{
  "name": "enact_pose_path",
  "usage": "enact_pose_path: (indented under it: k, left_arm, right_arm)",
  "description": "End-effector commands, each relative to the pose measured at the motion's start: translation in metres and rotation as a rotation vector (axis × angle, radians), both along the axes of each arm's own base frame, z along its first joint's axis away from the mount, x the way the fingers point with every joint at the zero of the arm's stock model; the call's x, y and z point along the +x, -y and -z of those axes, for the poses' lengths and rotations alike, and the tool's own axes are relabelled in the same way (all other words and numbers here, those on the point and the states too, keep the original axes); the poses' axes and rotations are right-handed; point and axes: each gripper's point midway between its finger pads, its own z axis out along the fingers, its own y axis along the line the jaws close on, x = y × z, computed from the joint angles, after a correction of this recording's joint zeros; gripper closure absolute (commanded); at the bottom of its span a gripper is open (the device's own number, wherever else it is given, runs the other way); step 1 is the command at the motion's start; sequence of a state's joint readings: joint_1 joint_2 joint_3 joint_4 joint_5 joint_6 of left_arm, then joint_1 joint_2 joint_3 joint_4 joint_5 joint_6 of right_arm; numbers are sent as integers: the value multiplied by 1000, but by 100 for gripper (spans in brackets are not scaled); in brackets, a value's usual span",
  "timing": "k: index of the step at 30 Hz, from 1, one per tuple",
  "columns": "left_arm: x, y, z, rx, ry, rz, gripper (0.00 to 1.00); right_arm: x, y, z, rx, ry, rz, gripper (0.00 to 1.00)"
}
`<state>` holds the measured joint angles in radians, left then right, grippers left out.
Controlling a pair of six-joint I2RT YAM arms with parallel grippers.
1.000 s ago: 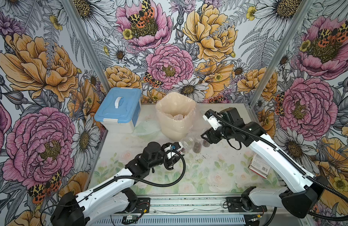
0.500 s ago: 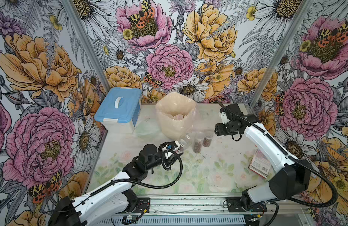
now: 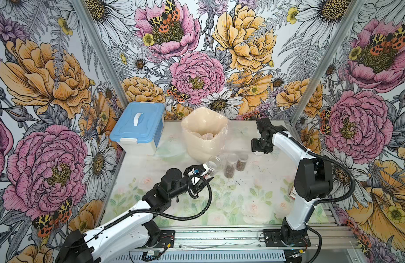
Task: Empty the moldy dried flower tea in the jars
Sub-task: Place the lid at the center of the board.
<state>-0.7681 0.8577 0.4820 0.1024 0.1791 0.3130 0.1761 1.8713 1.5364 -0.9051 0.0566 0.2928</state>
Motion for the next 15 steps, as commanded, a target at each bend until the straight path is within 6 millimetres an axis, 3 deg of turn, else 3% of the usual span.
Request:
enact_pose_path:
  k: [1, 9, 15]
  left_arm:
    - [4, -4, -12, -40, 26, -24, 39]
    - [4, -4, -11, -39, 23, -24, 39]
    - [3, -5, -10, -39, 22, -29, 39]
  right_arm:
    - [25, -2, 4, 27, 47, 29, 72]
    - [43, -7, 33, 37, 8, 40, 70]
    - [45, -8, 54, 42, -33, 47, 66]
